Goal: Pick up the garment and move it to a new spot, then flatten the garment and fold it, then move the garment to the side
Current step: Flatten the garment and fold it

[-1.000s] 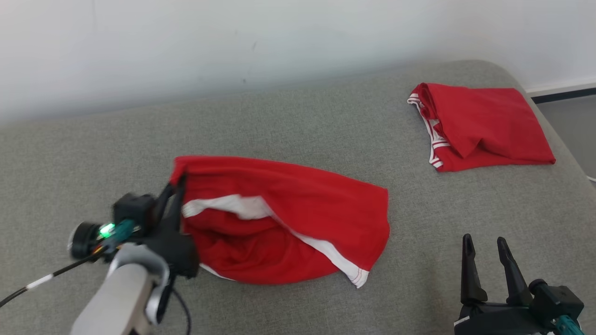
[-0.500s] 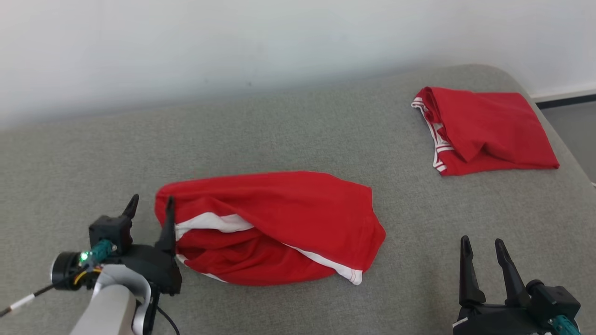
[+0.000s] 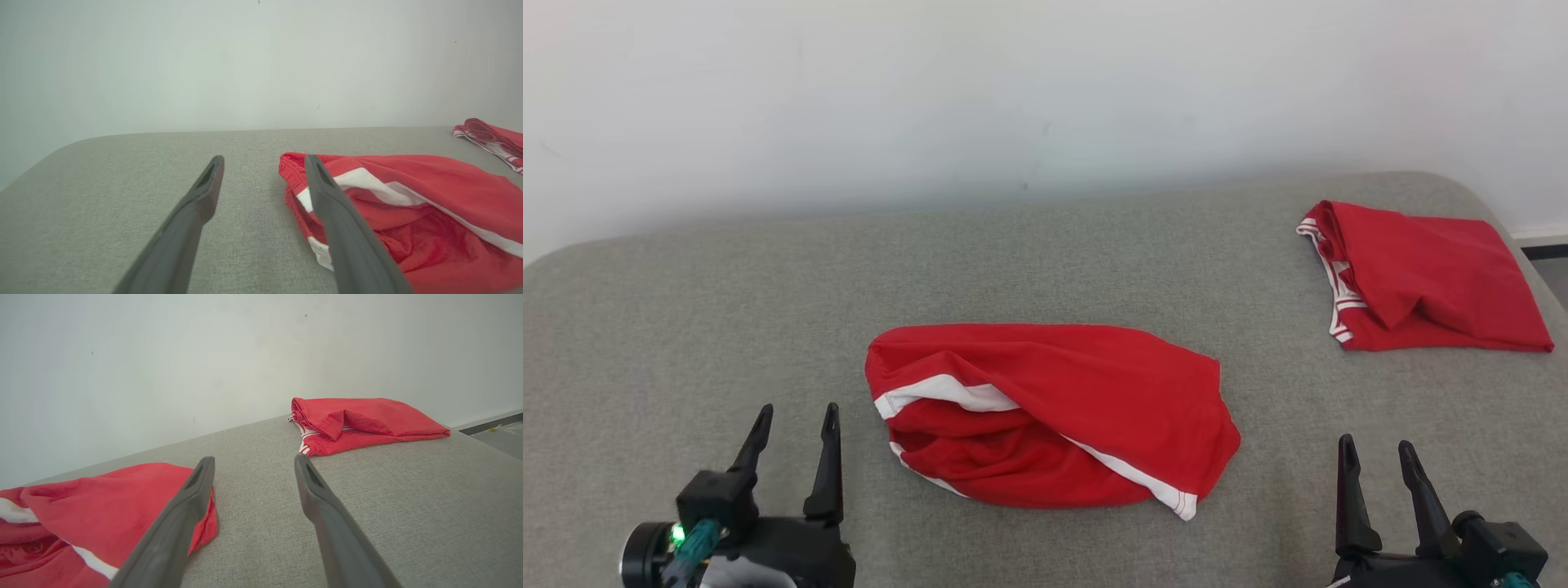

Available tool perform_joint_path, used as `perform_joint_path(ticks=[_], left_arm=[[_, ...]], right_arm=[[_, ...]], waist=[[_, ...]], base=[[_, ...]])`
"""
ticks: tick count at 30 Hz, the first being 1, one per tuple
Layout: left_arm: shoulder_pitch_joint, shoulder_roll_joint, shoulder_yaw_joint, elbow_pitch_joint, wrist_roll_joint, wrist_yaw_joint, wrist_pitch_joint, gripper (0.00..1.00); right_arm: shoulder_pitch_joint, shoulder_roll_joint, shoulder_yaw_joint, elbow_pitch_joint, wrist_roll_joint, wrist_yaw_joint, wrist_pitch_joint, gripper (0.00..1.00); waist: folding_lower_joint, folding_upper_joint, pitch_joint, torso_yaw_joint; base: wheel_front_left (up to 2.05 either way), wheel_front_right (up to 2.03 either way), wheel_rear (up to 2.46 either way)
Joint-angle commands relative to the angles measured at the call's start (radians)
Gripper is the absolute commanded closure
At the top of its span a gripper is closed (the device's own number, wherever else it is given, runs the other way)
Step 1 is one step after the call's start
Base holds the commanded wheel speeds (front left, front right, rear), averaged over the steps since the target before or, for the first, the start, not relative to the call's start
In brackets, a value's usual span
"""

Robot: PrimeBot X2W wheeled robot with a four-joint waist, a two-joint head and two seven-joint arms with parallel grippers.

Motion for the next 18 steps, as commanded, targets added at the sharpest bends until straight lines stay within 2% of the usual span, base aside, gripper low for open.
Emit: perform_joint_path(ticks=[1,12,18], left_arm=[[0.049,-0.01,0.027,-0.052,0.025,0.003,-0.003,0.0],[0.243,-0.053,0.172,-0.321,0.14,0.021,-0.003,0.0],[0.319,-0.089,0.25,-0.39,0.176,0.017,-0.003,0.0]], right_arm=[[0.009,0.003,-0.003,-0.005,0.008,-0.003,0.0,0.0],[0.026,0.003,-0.007,-0.013,0.006,-0.003,0.0,0.0],[0.031,0.003,0.012,0.0,0.01,-0.003,0.0,0.0]], waist=[[0.0001,0.0,-0.012,0.013],[0.0001,0.0,-0.015,0.031],[0.0001,0.0,-0.013,0.036]], base=[[0.0,0.0,0.0],[0.0,0.0,0.0],[0.0,0.0,0.0]])
